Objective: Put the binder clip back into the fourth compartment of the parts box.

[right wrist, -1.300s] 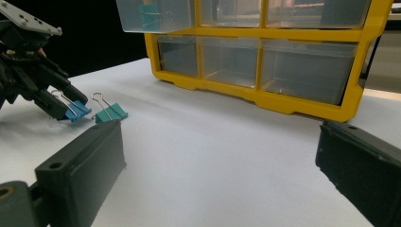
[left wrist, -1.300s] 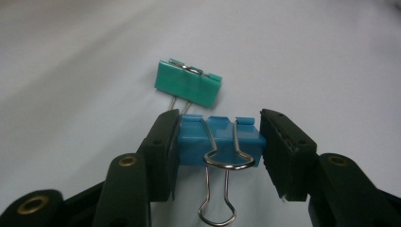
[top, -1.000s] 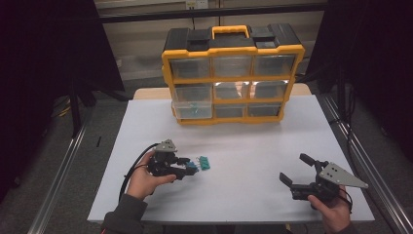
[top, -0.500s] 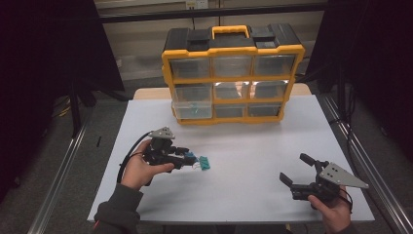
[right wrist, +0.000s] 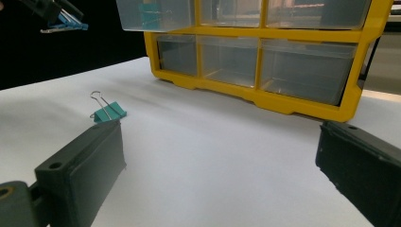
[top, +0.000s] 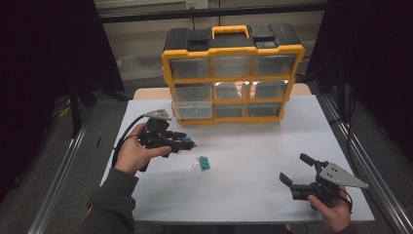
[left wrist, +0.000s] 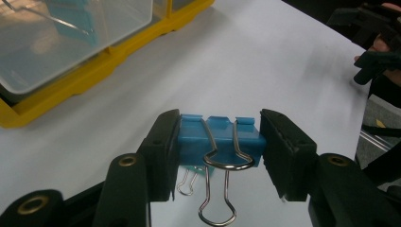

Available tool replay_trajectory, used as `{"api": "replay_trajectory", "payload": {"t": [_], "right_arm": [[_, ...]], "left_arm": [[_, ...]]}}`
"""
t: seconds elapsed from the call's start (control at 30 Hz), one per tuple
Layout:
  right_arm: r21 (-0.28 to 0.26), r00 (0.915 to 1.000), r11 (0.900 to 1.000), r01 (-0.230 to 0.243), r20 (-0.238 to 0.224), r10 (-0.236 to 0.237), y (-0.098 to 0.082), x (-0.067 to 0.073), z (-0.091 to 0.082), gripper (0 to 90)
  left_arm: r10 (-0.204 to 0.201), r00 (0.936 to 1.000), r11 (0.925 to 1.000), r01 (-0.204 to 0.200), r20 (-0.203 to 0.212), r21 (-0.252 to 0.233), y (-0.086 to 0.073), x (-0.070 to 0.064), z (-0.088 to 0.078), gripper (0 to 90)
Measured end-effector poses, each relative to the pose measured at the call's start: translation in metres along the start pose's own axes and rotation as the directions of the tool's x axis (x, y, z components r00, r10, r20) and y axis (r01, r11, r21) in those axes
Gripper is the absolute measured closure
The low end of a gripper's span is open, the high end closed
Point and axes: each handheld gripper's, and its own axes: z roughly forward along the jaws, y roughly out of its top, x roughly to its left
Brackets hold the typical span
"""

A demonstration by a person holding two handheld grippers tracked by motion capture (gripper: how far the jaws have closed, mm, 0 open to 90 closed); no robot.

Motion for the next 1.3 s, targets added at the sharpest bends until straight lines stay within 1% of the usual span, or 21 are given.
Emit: {"api": "replay_trajectory", "payload": {"t": [0.03,0.1,0.13,0.2,0.23,0.37,0.4,0.43,0.47,0.5,0.63,0.7,0.77,0.8,0.83,0.97,1.0,1.07,1.1,1.17,1.3], "right_arm": [[-0.003,1.0,1.0,-0.003,0.003,0.003,0.0,0.0,0.0,1.2],[-0.003,1.0,1.0,-0.003,0.002,0.003,0.0,0.0,0.0,1.3],[0.001,1.0,1.0,0.001,-0.001,-0.001,0.0,0.0,0.0,1.3],[-0.001,1.0,1.0,-0.003,0.0,0.003,0.0,0.0,0.0,1.2],[-0.002,1.0,1.0,-0.003,0.001,0.003,0.0,0.0,0.0,1.2],[-0.003,1.0,1.0,-0.001,0.002,0.001,0.0,0.0,0.0,1.2],[0.0,1.0,1.0,0.001,-0.001,-0.001,0.0,0.0,0.0,1.3],[0.0,1.0,1.0,0.001,-0.001,-0.001,0.0,0.0,0.0,1.3],[0.0,1.0,1.0,0.001,-0.001,-0.001,0.0,0.0,0.0,1.3],[0.0,1.0,1.0,0.001,-0.001,-0.001,0.0,0.0,0.0,1.3],[-0.002,1.0,1.0,-0.003,-0.001,0.003,0.0,0.0,0.0,1.3],[0.001,1.0,1.0,0.001,-0.004,-0.001,0.0,0.0,0.0,1.3],[0.001,1.0,1.0,0.0,-0.004,0.0,0.0,0.0,0.0,1.2],[0.002,1.0,1.0,-0.004,-0.006,0.004,0.0,0.0,0.0,1.2],[0.002,1.0,1.0,-0.004,-0.006,0.004,0.0,0.0,0.0,1.2],[0.0,1.0,1.0,-0.007,-0.003,0.007,0.0,0.0,0.0,1.3],[-0.004,1.0,1.0,-0.005,-0.001,0.005,0.0,0.0,0.0,1.2],[-0.002,1.0,1.0,-0.005,-0.001,0.005,0.0,0.0,0.0,1.2],[-0.002,1.0,1.0,-0.005,-0.001,0.005,0.0,0.0,0.0,1.2],[0.001,1.0,1.0,-0.003,-0.004,0.003,0.0,0.0,0.0,1.3],[-0.004,1.0,1.0,-0.003,-0.003,0.003,0.0,-0.001,0.0,1.3]], "left_arm": [[0.001,1.0,1.0,-0.001,0.004,-0.007,0.003,0.0,-0.001,50.2],[0.002,1.0,1.0,-0.002,-0.007,0.001,0.009,0.001,-0.003,50.2],[-0.003,1.0,1.0,0.003,0.005,-0.008,0.012,0.001,-0.003,50.2],[0.003,1.0,1.0,-0.003,0.006,-0.004,0.018,0.002,-0.005,50.2],[0.003,1.0,1.0,-0.003,-0.006,-0.003,0.021,0.002,-0.006,50.2],[0.005,1.0,1.0,-0.005,-0.004,-0.003,0.032,0.003,-0.011,50.2],[0.004,1.0,0.9999,-0.004,-0.006,-0.016,0.036,0.004,-0.012,50.2],[0.004,1.0,0.9999,-0.004,-0.006,-0.016,0.036,0.004,-0.012,50.2],[0.008,0.9999,0.9999,-0.008,-0.011,-0.013,0.042,0.004,-0.015,50.2],[0.008,0.9999,0.9999,-0.008,-0.011,-0.013,0.042,0.004,-0.015,50.2],[0.01,0.9997,0.9998,-0.01,-0.023,-0.017,0.053,0.005,-0.019,50.2],[0.013,0.9992,0.9997,-0.013,-0.037,-0.018,0.058,0.006,-0.02,50.2],[0.011,0.9991,0.9996,-0.012,-0.042,-0.024,0.063,0.007,-0.021,50.2],[0.004,0.9992,0.9989,-0.006,-0.04,-0.045,0.068,0.008,-0.021,50.2],[0.004,0.9992,0.9989,-0.006,-0.04,-0.045,0.068,0.008,-0.021,50.2],[0.009,0.9985,0.9987,-0.012,-0.054,-0.049,0.079,0.009,-0.022,50.2],[0.01,0.9982,0.9991,-0.013,-0.059,-0.041,0.082,0.009,-0.022,50.2],[0.022,0.9974,0.9989,-0.024,-0.068,-0.041,0.087,0.01,-0.021,50.2],[0.012,0.9976,0.9989,-0.015,-0.068,-0.045,0.089,0.01,-0.02,50.2],[0.017,0.9971,0.9989,-0.021,-0.074,-0.042,0.093,0.012,-0.018,50.2],[0.009,0.9953,0.9989,-0.013,-0.097,-0.045,0.1,0.018,-0.014,50.2]]}}
